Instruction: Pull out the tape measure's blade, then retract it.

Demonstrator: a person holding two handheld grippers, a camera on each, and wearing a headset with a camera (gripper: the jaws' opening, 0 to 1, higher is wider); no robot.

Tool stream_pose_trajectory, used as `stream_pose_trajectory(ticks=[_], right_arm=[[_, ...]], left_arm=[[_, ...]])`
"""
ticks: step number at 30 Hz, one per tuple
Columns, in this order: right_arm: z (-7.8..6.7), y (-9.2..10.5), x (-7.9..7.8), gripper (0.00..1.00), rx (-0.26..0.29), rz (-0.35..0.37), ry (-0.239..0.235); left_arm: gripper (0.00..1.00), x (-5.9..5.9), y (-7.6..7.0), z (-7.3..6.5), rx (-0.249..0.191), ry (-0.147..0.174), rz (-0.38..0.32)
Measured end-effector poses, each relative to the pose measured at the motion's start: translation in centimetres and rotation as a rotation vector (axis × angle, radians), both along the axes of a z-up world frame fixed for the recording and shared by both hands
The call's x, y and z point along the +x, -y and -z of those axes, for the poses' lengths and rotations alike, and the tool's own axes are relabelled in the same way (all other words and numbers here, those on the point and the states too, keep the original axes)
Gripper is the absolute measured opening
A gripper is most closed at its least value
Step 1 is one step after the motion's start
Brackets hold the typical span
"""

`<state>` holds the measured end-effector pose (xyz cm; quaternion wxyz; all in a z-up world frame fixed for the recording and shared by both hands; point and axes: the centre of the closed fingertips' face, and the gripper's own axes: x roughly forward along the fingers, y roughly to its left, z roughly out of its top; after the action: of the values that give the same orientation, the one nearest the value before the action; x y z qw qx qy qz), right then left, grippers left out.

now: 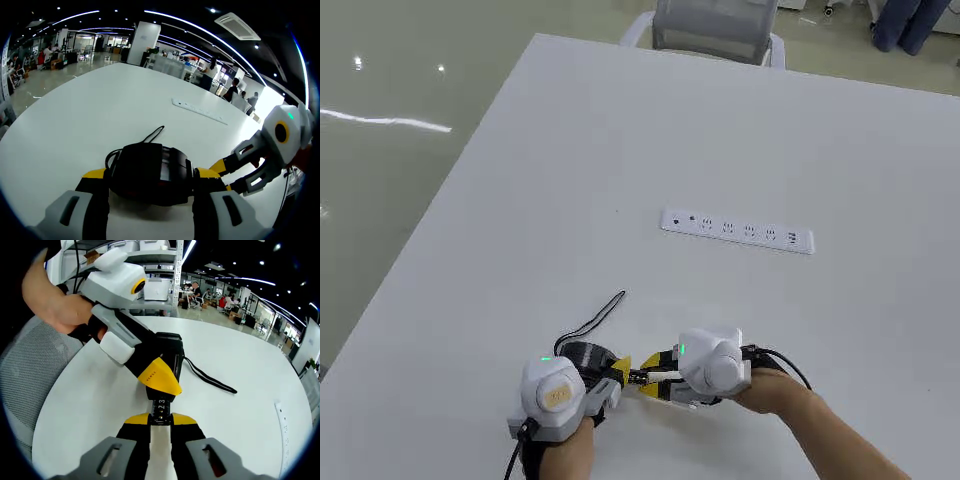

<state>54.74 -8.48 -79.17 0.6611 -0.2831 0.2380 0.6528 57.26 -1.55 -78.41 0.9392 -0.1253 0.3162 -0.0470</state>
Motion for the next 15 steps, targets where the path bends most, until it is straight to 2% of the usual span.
stream_pose_trajectory(ticks=[15], right_arm=[[0.05,-0.78,0.03,0.13,0.001,0.003,0.004]], left_arm=[[0.65,0.02,-0.08,-0.08,-0.002,0.006,-0.002]])
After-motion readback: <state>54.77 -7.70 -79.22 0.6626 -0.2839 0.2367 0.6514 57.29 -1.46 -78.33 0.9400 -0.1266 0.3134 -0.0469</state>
